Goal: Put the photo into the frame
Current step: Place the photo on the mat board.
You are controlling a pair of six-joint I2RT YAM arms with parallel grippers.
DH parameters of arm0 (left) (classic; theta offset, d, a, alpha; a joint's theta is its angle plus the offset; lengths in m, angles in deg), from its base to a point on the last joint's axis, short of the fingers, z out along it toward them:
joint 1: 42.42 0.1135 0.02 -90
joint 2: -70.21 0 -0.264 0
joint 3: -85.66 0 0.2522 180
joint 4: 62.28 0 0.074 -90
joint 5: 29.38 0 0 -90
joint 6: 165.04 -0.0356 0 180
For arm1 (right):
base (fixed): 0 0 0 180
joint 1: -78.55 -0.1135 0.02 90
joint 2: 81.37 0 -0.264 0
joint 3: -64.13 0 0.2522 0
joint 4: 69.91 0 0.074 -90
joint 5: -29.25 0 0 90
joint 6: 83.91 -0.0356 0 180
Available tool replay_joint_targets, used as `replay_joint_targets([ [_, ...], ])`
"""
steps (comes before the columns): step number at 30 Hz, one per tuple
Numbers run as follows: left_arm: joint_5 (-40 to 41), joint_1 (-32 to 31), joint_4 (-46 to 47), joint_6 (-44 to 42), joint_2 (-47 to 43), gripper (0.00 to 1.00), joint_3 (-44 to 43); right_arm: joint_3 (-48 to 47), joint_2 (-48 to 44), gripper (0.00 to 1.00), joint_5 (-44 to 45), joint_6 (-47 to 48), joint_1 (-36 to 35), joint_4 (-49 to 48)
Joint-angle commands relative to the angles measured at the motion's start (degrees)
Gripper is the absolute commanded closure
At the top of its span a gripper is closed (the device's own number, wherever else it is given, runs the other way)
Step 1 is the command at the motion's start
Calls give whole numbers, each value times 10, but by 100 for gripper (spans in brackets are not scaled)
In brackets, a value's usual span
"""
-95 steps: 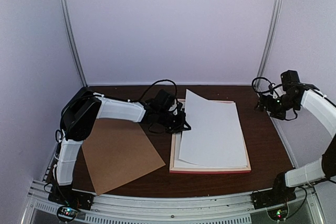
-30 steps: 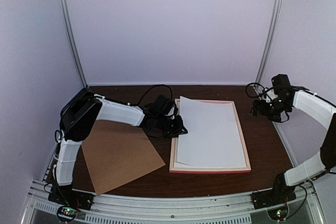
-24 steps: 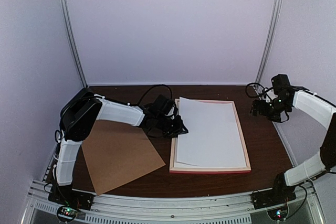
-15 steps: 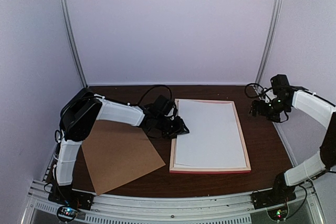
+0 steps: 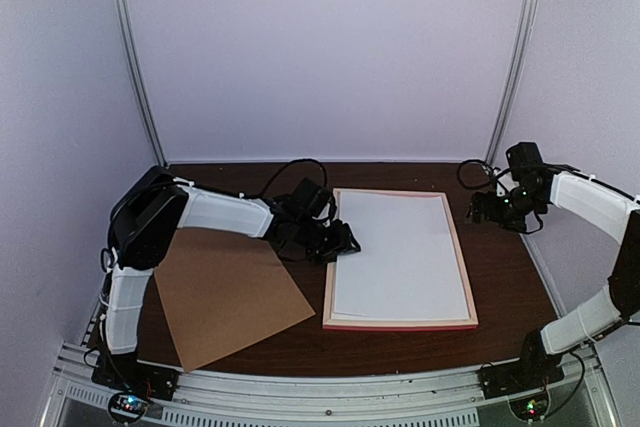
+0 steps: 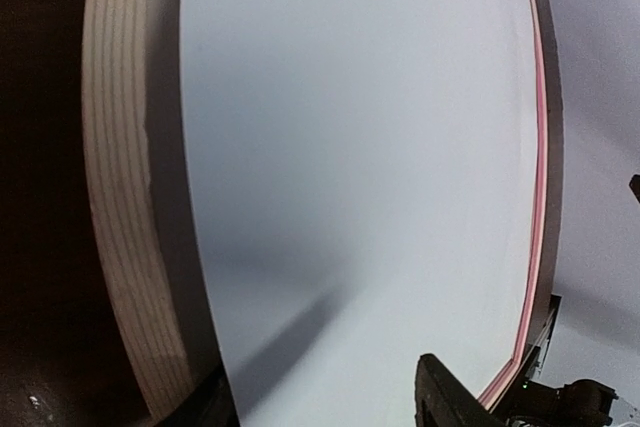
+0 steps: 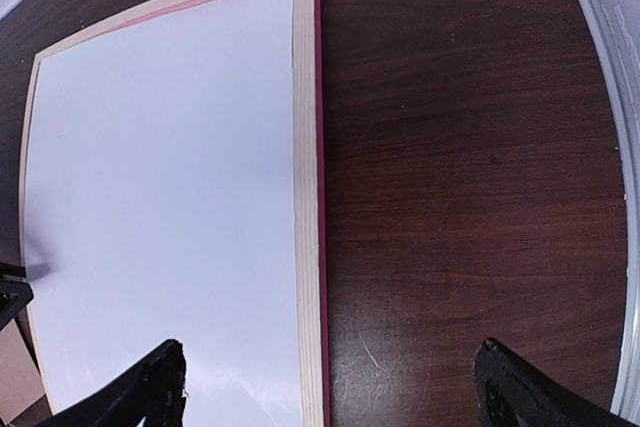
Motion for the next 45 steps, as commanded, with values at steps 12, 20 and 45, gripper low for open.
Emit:
replay_joint_targets([
  [12, 70, -3, -48, -70, -70, 39, 8, 3, 17, 0, 18, -6, -28, -23],
  [20, 128, -2, -94, -138, -92, 39, 16, 11, 49, 0, 33, -16, -70, -46],
  [45, 68, 49, -124, -226, -62, 39, 7, 36, 145, 6, 1, -25, -85, -107],
])
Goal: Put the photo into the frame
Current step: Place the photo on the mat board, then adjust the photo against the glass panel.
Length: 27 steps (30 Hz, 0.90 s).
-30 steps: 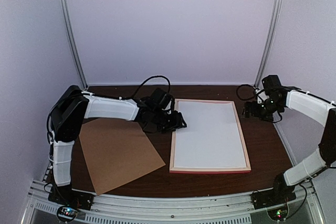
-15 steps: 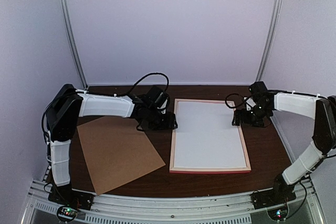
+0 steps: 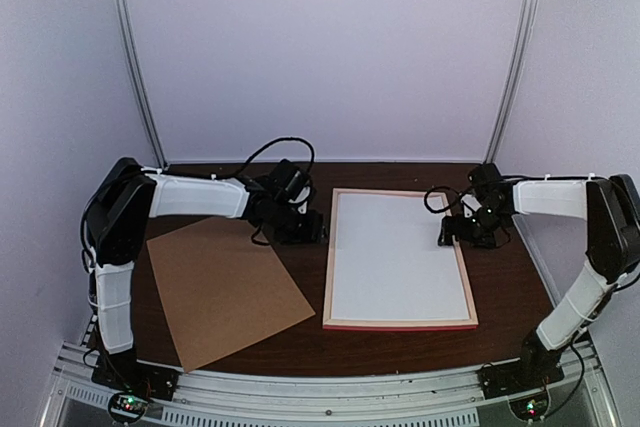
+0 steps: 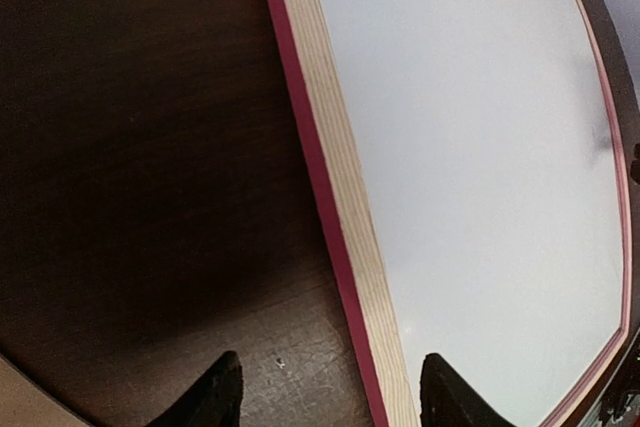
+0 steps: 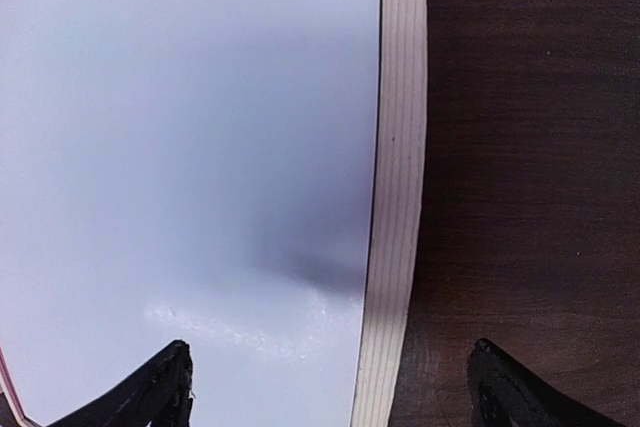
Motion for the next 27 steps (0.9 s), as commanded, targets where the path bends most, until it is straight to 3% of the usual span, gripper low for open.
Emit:
replay_joint_targets([
  [1, -27, -1, 15, -16, 18, 39, -8, 9, 13, 7, -9, -3, -2, -21],
  [12, -84, -9, 49, 7, 53, 40, -8, 13, 40, 26, -38, -2, -5, -36],
  [24, -118, -32, 90, 30, 41, 45, 41, -21, 76, 29, -49, -1, -45, -36],
  [27, -109, -33, 99, 38, 20, 46, 70, -31, 71, 25, -28, 0, -50, -27],
])
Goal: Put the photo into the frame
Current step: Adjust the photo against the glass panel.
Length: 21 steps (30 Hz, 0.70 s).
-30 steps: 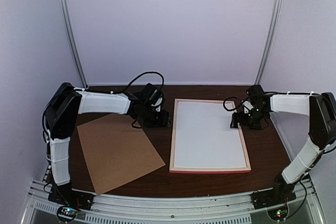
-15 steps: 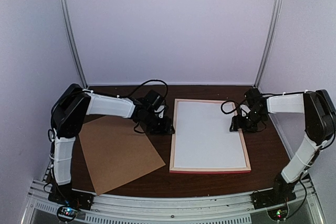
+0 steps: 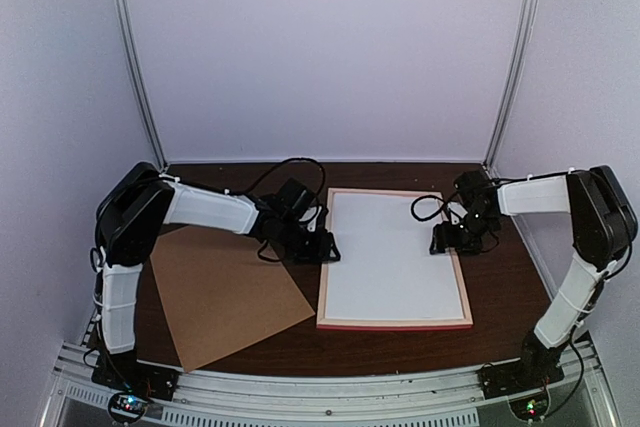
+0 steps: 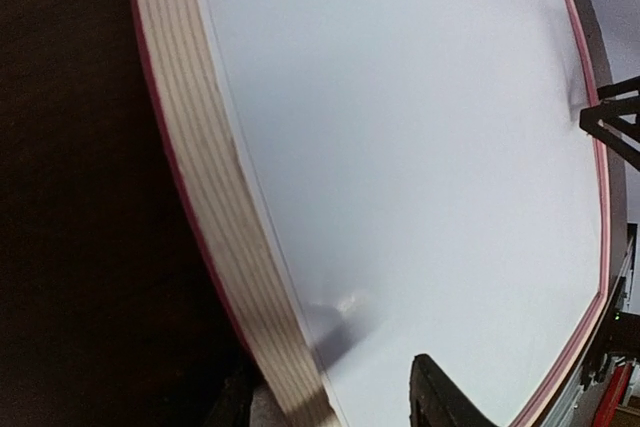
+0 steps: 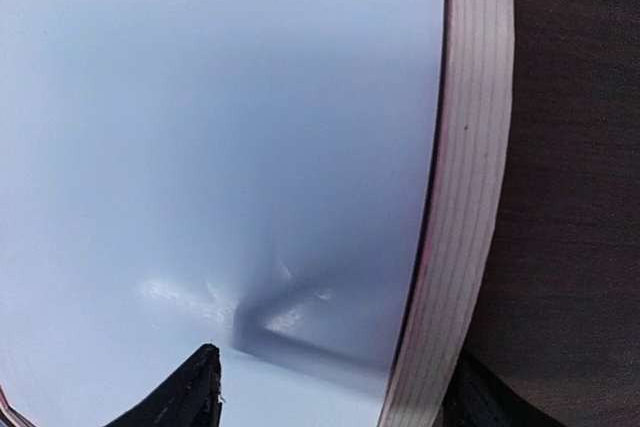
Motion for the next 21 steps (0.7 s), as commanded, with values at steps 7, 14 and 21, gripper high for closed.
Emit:
replay_joint_targets([
  [7, 83, -10, 10, -11, -105, 43, 106, -42, -57, 9, 83, 13, -25, 38],
  [14, 240, -10, -56, -56, -227, 38, 174, -101, -84, 1, 116, 34, -102, 84],
  [21, 352, 23, -178, -99, -350, 23, 227, -195, -24, 0, 93, 32, -243, 90],
])
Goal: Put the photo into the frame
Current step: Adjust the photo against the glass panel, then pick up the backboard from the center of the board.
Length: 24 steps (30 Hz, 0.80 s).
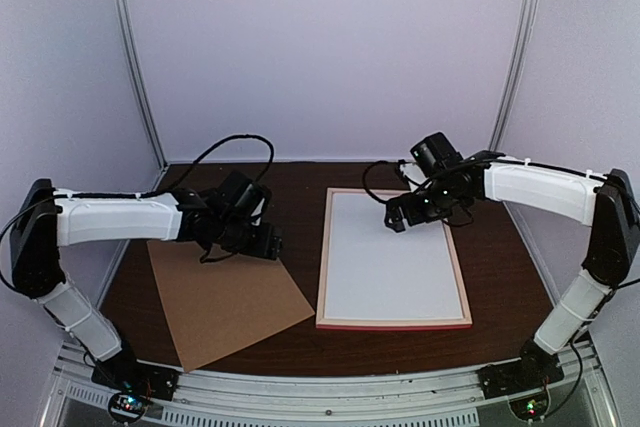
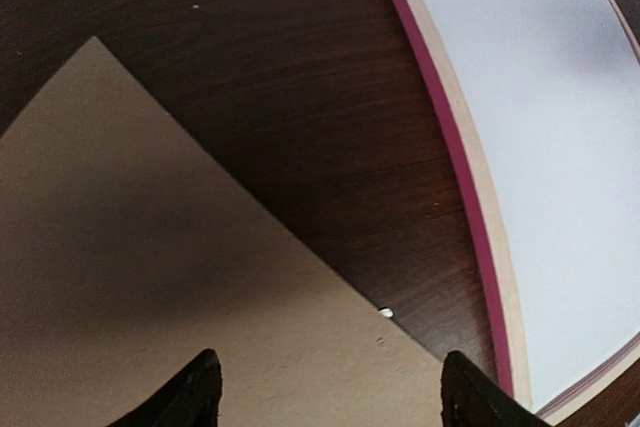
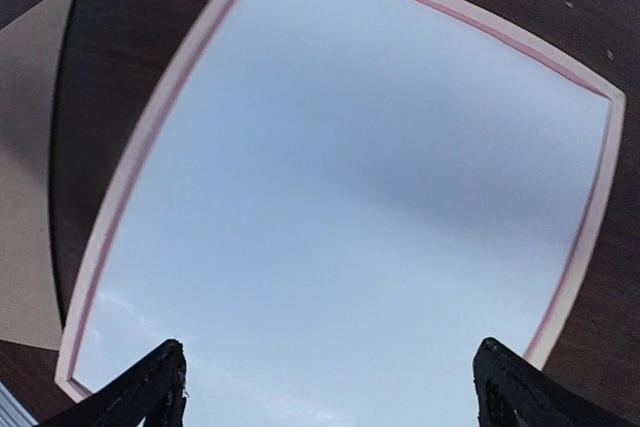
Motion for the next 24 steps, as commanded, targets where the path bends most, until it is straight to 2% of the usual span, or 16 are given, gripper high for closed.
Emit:
replay_joint_targets([
  [1, 87, 38, -97, -41, -72, 21, 37, -64, 50, 1, -10, 3, -83, 11],
  [7, 59, 133, -159, -39, -183, 12, 106, -184, 174, 2, -39, -2, -191, 10],
  [12, 18, 226, -198, -27, -258, 10, 162, -294, 292, 3, -83, -9, -245, 16],
  [15, -8, 277, -209, -25, -287, 7, 192, -343, 347, 3, -102, -15, -261, 23],
  [20, -121, 367, -189, -8, -301, 7, 239, -391, 404, 4, -124, -38, -269, 32],
  [24, -140, 385, -183, -3, -296, 7, 250, -399, 417, 4, -121, -64, -268, 28],
])
